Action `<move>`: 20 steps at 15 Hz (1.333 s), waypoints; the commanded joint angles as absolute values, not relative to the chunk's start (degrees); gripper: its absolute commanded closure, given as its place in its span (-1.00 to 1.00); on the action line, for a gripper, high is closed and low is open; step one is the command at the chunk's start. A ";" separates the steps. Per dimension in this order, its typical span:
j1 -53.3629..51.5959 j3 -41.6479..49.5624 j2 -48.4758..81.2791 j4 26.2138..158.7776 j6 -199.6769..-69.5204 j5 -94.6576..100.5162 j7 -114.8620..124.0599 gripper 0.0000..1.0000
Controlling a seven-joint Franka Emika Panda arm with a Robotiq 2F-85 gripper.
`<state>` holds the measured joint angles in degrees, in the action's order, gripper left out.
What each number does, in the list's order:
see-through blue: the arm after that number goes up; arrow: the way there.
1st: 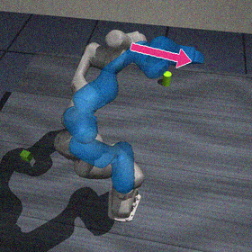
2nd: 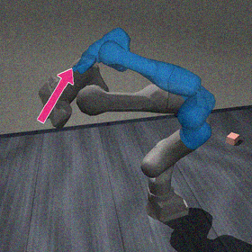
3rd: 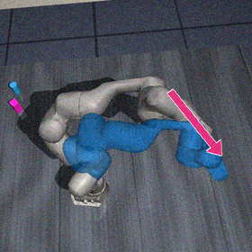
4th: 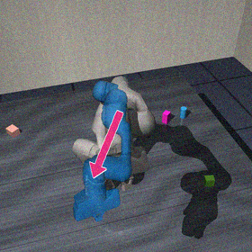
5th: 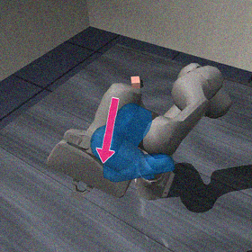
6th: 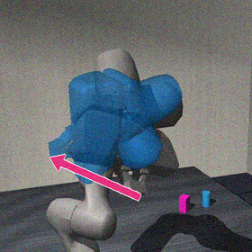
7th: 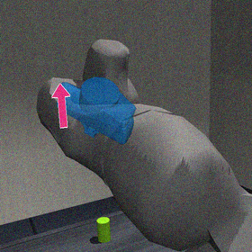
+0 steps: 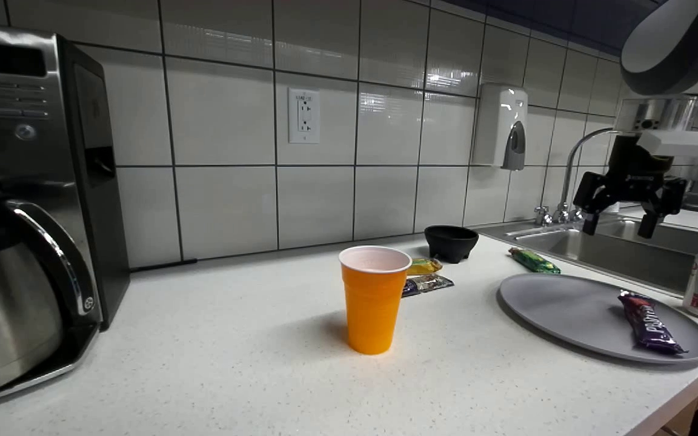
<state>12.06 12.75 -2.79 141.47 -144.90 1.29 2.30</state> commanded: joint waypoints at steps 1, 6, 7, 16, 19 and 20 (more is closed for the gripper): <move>12.33 13.20 2.67 136.01 -145.16 -2.65 -3.03 -1.00; 12.84 12.60 9.22 130.74 -146.17 -4.59 -5.15 -1.00; 13.05 12.45 10.55 129.70 -146.47 -5.17 -5.63 -1.00; 14.66 9.54 21.72 119.58 -148.56 -10.02 -8.36 -1.00; 15.10 8.70 25.01 116.18 -148.29 -9.99 -7.75 -1.00; 15.29 8.42 25.97 115.15 -148.28 -9.98 -7.81 -1.00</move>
<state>13.10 10.60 22.50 119.60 -148.44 -8.68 -6.09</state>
